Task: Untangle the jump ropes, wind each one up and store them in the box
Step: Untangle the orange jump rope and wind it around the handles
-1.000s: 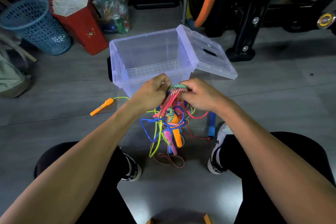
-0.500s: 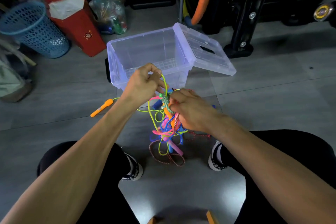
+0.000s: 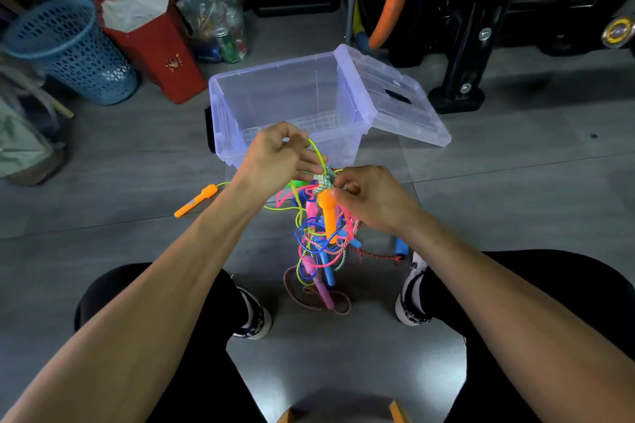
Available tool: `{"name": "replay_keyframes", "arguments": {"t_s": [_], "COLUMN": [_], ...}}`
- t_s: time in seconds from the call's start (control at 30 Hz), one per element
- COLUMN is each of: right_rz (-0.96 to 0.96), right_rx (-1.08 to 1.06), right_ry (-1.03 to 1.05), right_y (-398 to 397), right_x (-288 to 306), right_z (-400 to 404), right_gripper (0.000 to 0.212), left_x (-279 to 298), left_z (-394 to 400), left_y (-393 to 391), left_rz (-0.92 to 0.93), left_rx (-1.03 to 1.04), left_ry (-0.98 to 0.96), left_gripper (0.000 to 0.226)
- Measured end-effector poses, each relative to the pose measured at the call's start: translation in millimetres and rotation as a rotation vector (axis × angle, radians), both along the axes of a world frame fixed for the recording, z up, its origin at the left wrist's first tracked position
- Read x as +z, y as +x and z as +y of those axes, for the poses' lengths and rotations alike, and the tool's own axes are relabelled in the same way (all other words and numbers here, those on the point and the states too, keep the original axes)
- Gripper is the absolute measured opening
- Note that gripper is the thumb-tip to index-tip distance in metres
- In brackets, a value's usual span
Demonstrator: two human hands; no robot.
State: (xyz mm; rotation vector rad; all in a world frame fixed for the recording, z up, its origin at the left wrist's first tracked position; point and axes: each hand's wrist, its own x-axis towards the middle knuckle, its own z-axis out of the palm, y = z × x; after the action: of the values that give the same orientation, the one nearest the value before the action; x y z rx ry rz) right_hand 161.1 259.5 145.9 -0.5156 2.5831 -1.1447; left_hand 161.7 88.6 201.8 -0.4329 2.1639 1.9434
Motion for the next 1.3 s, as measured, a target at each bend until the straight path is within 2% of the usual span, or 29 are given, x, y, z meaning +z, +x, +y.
{"name": "replay_keyframes", "arguments": {"t_s": [0.07, 0.27, 0.33, 0.37, 0.43, 0.47, 0.5, 0.57, 0.67, 0.77, 0.9, 1.1, 1.3], "right_rz": [0.107, 0.554, 0.551, 0.467, 0.317, 0.273, 0.238, 0.294, 0.24, 0.029, 0.024, 0.105, -0.017], "right_rx": [0.075, 0.452, 0.591, 0.63, 0.565, 0.472, 0.355, 0.129, -0.088, -0.213, -0.375, -0.375, -0.382], "right_ry": [0.075, 0.226, 0.378, 0.5, 0.664, 0.635, 0.564, 0.333, 0.063, -0.023, -0.033, 0.037, -0.038], "right_y": [-3.4, 12.4, 20.4, 22.1, 16.6, 11.7, 6.8, -3.5, -10.5, -12.7, -11.8, -15.7, -24.7], "right_x": [-1.5, -8.9, -21.3, -25.1, -29.3, -28.0, -24.3, -21.0, -15.5, -12.9, -13.2, -8.8, -10.5], "right_z": [-0.4, -8.2, -11.9, -12.4, -7.7, -5.0, -3.0, 0.0, -3.3, -11.6, -19.4, -25.7, -20.7], "right_gripper": [0.025, 0.011, 0.005, 0.005, 0.013, 0.016, 0.018, 0.021, 0.01, 0.031, 0.037, 0.022, 0.009], "left_x": [-2.9, -8.5, -7.9, -7.5, -6.6, -6.4, -5.7, -4.6, -0.9, 3.5, 5.8, 3.3, 3.2], "left_z": [-2.5, -7.7, -8.9, -9.5, -11.2, -12.0, -12.6, -11.8, -8.5, -4.9, -1.6, -0.2, -0.7], "left_y": [-0.5, -5.4, -6.5, -6.7, -7.4, -7.7, -7.8, -8.1, -6.0, -1.8, 4.1, 5.8, 7.8], "left_rz": [-0.021, -0.032, 0.002, 0.024, 0.046, 0.045, 0.037, 0.021, 0.038, 0.048, 0.047, 0.017, 0.02], "left_rx": [0.021, 0.149, 0.186, 0.191, 0.182, 0.167, 0.149, 0.11, 0.066, 0.061, 0.069, 0.065, 0.087], "left_ry": [-0.003, 0.041, 0.076, 0.081, 0.088, 0.093, 0.101, 0.115, 0.07, 0.128, 0.189, 0.207, 0.192], "left_gripper": [0.014, 0.008, 0.013, 0.015, 0.016, 0.017, 0.018, 0.02, 0.019, 0.019, 0.016, 0.016, 0.019]}}
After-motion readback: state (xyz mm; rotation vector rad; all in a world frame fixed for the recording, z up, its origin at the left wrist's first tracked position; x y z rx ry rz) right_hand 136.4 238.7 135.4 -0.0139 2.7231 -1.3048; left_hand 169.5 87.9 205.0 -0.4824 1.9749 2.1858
